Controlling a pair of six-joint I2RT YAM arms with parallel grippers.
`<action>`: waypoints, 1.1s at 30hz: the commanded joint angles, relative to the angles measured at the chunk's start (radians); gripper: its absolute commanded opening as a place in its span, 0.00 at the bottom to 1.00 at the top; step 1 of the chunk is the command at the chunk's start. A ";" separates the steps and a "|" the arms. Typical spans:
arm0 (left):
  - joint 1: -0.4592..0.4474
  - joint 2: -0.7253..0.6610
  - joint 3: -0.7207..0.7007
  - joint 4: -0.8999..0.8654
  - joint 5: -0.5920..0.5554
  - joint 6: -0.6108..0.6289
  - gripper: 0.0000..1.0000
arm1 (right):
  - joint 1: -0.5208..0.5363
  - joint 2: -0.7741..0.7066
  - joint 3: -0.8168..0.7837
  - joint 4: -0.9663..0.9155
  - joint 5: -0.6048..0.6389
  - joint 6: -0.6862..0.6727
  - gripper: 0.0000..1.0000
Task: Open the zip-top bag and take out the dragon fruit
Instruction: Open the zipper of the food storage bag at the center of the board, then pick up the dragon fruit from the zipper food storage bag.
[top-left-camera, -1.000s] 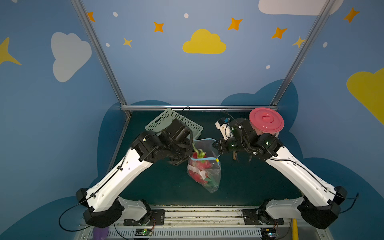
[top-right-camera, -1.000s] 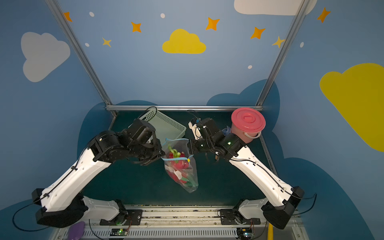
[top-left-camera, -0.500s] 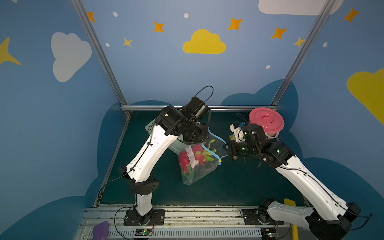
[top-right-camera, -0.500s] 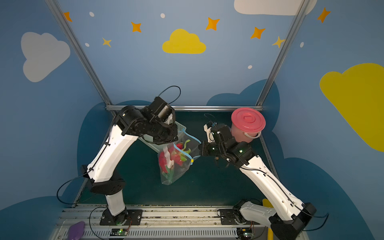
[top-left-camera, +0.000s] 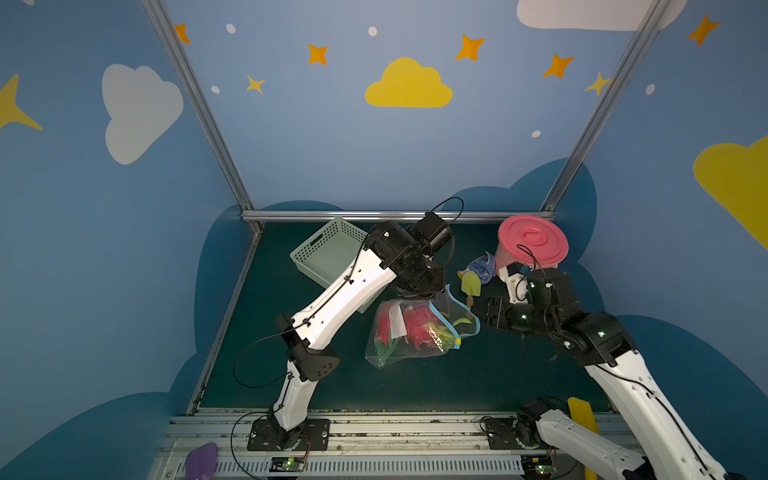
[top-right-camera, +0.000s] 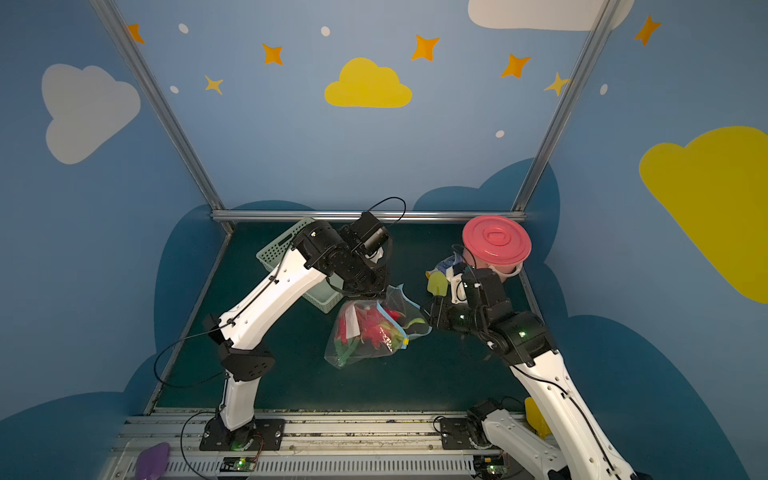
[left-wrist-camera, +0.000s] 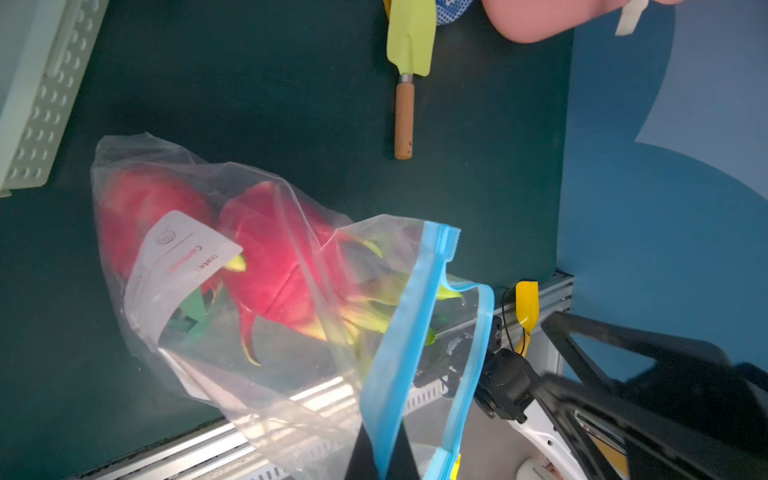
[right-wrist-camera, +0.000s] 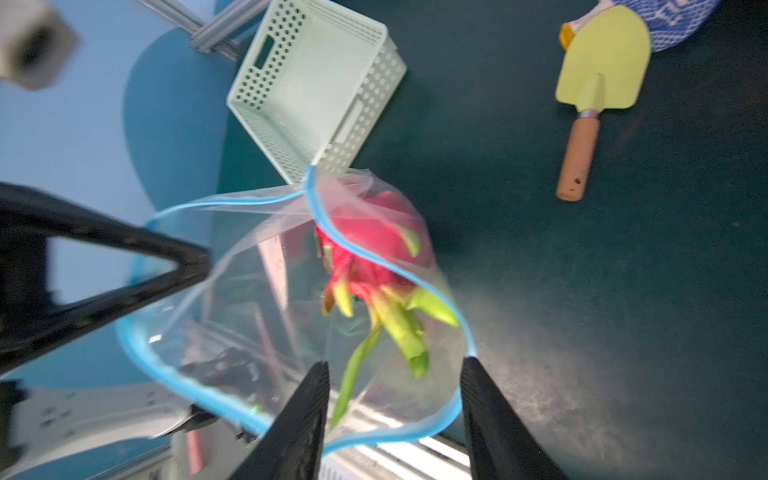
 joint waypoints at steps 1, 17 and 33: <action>-0.012 0.014 0.047 -0.039 0.007 0.028 0.04 | -0.006 0.033 0.033 -0.092 -0.252 0.038 0.49; -0.044 0.006 0.043 -0.002 0.010 0.039 0.03 | 0.023 0.229 -0.052 -0.187 -0.310 0.048 0.59; -0.087 0.013 0.044 0.071 0.022 0.021 0.03 | 0.047 0.321 -0.105 -0.077 -0.149 0.160 0.52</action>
